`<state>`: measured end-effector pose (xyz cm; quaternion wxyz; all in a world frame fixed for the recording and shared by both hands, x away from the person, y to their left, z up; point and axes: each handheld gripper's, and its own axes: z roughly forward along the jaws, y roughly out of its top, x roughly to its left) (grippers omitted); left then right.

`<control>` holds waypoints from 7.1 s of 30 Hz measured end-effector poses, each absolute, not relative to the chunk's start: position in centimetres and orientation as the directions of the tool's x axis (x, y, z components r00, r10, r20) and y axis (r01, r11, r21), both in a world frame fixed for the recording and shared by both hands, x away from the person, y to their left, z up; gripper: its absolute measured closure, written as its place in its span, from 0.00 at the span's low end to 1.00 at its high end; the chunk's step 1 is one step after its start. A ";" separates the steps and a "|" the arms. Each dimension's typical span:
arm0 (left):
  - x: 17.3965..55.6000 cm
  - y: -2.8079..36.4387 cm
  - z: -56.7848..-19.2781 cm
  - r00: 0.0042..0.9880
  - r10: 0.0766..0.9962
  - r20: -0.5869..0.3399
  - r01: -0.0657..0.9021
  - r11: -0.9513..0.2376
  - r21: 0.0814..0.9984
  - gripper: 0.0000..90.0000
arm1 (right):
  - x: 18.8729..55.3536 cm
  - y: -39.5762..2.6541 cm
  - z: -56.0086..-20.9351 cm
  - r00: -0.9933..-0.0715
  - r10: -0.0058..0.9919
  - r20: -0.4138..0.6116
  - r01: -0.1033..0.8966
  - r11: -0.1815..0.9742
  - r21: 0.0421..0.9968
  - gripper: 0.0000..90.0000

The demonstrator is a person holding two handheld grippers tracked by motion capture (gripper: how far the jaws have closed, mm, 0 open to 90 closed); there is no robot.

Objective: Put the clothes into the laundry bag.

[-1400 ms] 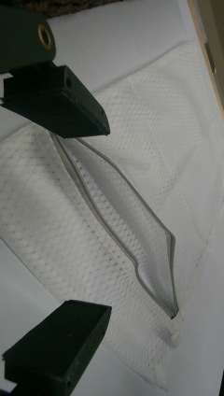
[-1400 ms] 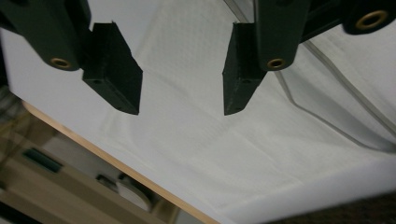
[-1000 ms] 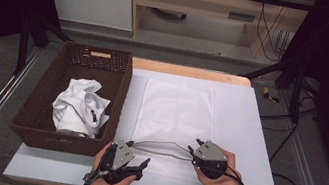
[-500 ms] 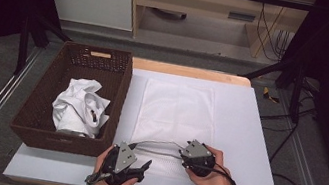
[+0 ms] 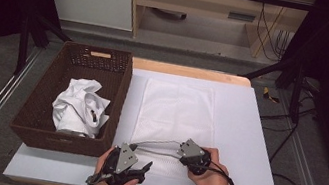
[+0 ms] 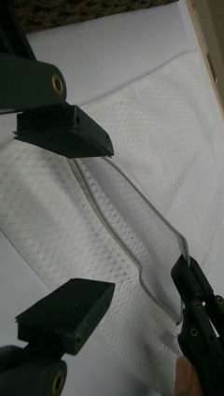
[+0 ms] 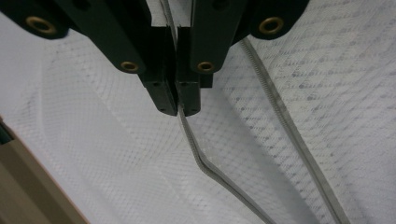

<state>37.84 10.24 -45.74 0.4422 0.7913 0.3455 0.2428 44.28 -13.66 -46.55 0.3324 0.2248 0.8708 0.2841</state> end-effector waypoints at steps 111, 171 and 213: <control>57.4 27.4 -44.1 0.425 0.904 0.050 0.846 -0.417 0.334 0.40 | 43.4 -15.3 -44.3 -0.641 0.621 -0.451 0.127 0.665 0.736 0.99; 54.5 29.4 -34.1 0.499 0.865 0.057 0.693 -0.437 0.574 0.88 | 43.7 -15.2 -44.4 -0.657 0.630 -0.414 0.143 0.643 0.752 0.99; 50.6 26.5 -22.4 0.576 0.813 0.088 0.508 -0.440 0.740 0.88 | 43.5 -15.4 -44.5 -0.655 0.619 -0.433 0.141 0.664 0.735 0.99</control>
